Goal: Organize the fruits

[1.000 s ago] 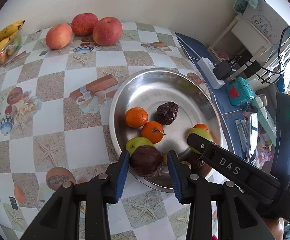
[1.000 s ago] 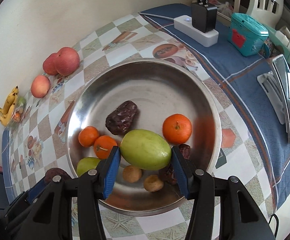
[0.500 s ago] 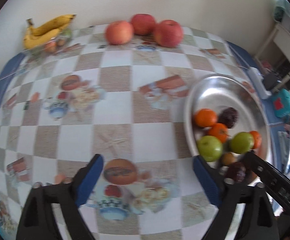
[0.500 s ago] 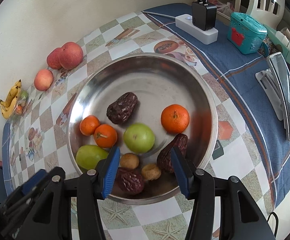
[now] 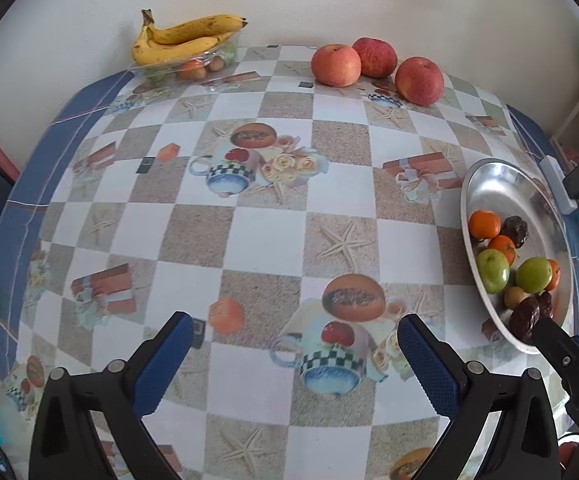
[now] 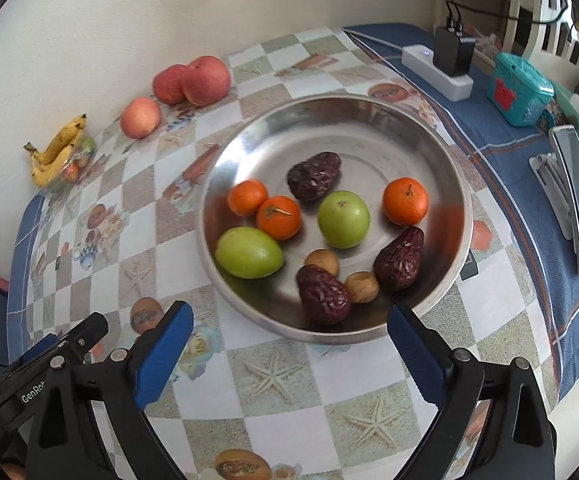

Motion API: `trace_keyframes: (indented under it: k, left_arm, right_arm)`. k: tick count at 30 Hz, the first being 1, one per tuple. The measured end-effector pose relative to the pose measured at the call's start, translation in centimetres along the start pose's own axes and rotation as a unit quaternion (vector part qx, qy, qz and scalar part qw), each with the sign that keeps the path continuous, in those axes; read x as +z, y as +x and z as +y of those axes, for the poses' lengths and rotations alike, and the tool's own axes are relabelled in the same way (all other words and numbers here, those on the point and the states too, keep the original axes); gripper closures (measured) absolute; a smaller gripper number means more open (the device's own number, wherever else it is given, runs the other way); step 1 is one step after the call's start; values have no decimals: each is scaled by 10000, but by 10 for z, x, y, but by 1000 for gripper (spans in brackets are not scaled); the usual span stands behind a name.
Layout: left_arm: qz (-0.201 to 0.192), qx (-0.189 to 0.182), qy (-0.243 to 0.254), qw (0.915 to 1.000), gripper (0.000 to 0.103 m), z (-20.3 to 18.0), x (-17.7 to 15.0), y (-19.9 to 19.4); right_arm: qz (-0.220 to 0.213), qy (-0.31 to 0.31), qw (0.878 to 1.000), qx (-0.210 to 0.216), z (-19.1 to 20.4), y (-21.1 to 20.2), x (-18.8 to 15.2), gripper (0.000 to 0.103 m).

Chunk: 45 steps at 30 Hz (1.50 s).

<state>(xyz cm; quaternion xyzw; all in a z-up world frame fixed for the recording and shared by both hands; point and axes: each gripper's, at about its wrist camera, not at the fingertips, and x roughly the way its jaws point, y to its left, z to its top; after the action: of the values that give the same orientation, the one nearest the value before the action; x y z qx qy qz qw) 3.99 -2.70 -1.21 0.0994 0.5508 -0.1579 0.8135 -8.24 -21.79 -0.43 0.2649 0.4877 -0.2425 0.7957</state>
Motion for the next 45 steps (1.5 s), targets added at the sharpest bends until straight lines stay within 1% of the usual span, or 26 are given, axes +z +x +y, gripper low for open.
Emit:
trace_keyframes:
  k: [5, 10, 14, 22, 28, 31, 35, 45]
  left_arm:
    - [27, 229, 55, 9997, 0, 2, -8, -7]
    - [85, 640, 43, 9979, 0, 3, -11, -7]
    - [78, 748, 80, 9971, 0, 3, -12, -6]
    - [233, 791, -54, 9966, 0, 7, -11, -2]
    - [277, 807, -101, 9963, 0, 10, -10, -1]
    - [282, 834, -153, 9960, 0, 12, -10, -1]
    - [273, 781, -198, 9964, 0, 14, -10, -1]
    - [265, 777, -156, 9965, 0, 14, -9, 2]
  right_arm:
    - [-96, -199, 9998, 3, 14, -9, -8, 5]
    - [-254, -382, 9989, -36, 25, -15, -11, 5]
    - [-312, -535, 9980, -156, 30, -15, -11, 5]
    - [-357, -665, 9968, -263, 33, -13, -9, 5]
    - [-342, -669, 9967, -292, 32, -12, -8, 5]
    - [-351, -690, 9965, -308, 33, -11, -8, 5]
    - [-376, -781, 9955, -372, 34, -11, -8, 5]
    - [-367, -809, 9953, -396, 32, -10, -7, 5]
